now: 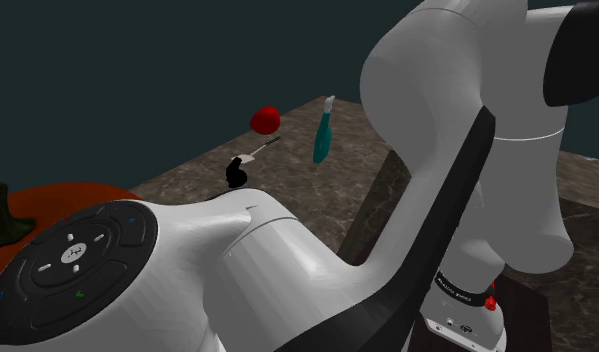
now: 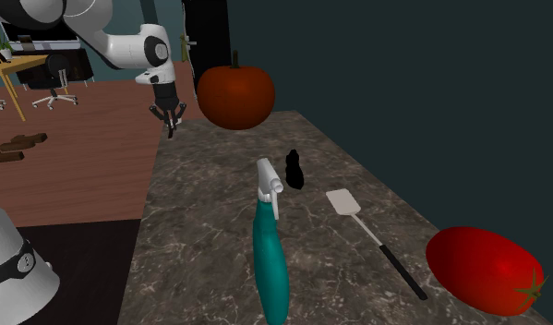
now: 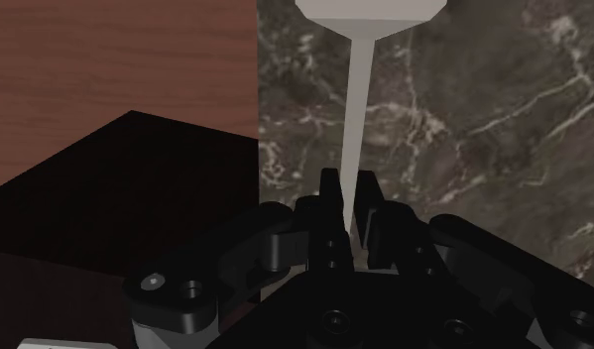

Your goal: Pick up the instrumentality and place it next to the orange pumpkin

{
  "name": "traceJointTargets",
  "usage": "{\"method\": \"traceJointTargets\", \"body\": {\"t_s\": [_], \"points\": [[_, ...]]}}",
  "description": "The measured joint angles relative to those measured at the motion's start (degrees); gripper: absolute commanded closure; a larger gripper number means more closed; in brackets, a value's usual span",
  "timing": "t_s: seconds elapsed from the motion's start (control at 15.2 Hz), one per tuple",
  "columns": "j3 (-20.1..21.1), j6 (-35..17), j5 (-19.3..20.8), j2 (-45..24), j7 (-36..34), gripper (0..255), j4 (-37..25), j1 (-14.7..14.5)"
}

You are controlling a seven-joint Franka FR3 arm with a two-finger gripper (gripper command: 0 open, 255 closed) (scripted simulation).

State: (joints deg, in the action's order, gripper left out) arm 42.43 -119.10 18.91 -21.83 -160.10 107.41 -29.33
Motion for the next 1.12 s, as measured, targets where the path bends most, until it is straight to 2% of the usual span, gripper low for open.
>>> {"method": "traceJointTargets", "body": {"t_s": [0.4, 0.73, 1.12], "points": [[0.0, 0.0, 0.0, 0.0, 0.0, 0, 0.0, 0.0], [1.3, 5.3, -2.5, 2.7, 1.6, 0, -3.4, 0.7], [1.4, 6.1, -2.8, 2.9, 1.8, 0, -4.0, 0.6]]}}
